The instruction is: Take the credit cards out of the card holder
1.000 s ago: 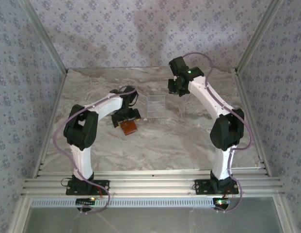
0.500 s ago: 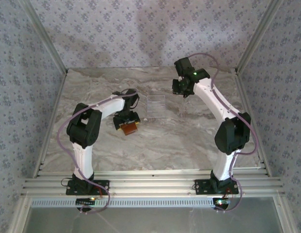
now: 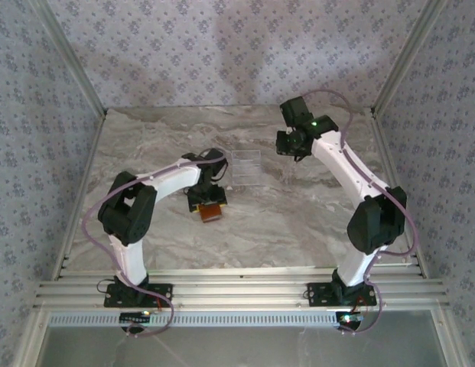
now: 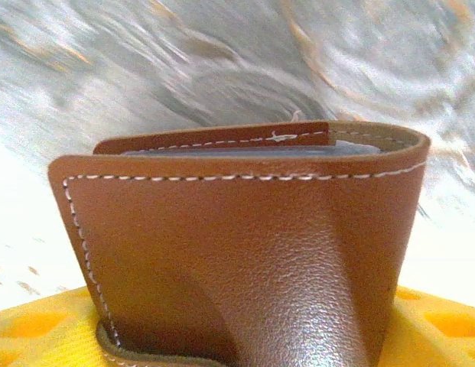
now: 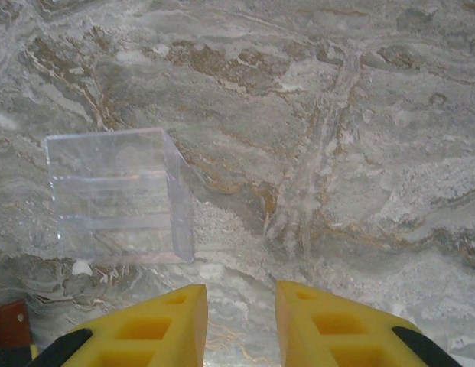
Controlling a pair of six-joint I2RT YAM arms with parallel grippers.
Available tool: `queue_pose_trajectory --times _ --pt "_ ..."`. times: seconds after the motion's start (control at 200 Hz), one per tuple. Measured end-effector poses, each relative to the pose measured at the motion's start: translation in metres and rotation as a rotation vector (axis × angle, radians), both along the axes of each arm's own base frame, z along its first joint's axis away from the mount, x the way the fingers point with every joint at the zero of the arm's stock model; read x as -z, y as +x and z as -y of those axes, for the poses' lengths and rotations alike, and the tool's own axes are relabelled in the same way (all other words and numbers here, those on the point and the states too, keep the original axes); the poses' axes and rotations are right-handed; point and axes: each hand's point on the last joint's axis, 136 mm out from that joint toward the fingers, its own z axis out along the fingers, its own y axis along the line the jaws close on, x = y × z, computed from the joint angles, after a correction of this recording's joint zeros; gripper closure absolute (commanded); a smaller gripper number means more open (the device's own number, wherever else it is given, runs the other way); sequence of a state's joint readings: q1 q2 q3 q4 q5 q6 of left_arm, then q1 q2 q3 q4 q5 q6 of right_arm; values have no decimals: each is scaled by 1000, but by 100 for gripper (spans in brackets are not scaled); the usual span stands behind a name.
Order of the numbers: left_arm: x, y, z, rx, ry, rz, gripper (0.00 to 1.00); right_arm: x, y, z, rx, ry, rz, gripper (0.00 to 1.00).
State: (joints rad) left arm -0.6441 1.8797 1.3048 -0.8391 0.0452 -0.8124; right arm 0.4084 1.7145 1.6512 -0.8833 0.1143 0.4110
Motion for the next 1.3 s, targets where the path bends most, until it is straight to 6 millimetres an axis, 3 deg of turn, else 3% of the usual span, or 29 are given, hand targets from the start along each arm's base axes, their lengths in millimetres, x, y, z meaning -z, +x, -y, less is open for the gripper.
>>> queue_pose_trajectory --times 0.295,0.465,0.645,0.76,0.924,1.134,1.299 --pt "-6 -49 52 183 -13 -19 22 8 -16 7 2 -11 -20 70" --pt "-9 -50 85 225 -35 2 22 9 -15 6 4 -6 -13 70" --pt "3 -41 107 224 -33 -2 21 19 -17 7 4 -12 -28 69" --pt "14 -35 115 211 -19 -15 18 27 -21 9 4 -19 -43 69" --pt "11 -35 120 208 -25 -13 8 27 -24 10 3 -14 -43 68" --pt "10 -36 119 221 -16 -5 3 19 -31 10 5 35 -21 56" --pt "-18 -28 121 257 -55 70 2 18 -44 9 3 100 -26 52"
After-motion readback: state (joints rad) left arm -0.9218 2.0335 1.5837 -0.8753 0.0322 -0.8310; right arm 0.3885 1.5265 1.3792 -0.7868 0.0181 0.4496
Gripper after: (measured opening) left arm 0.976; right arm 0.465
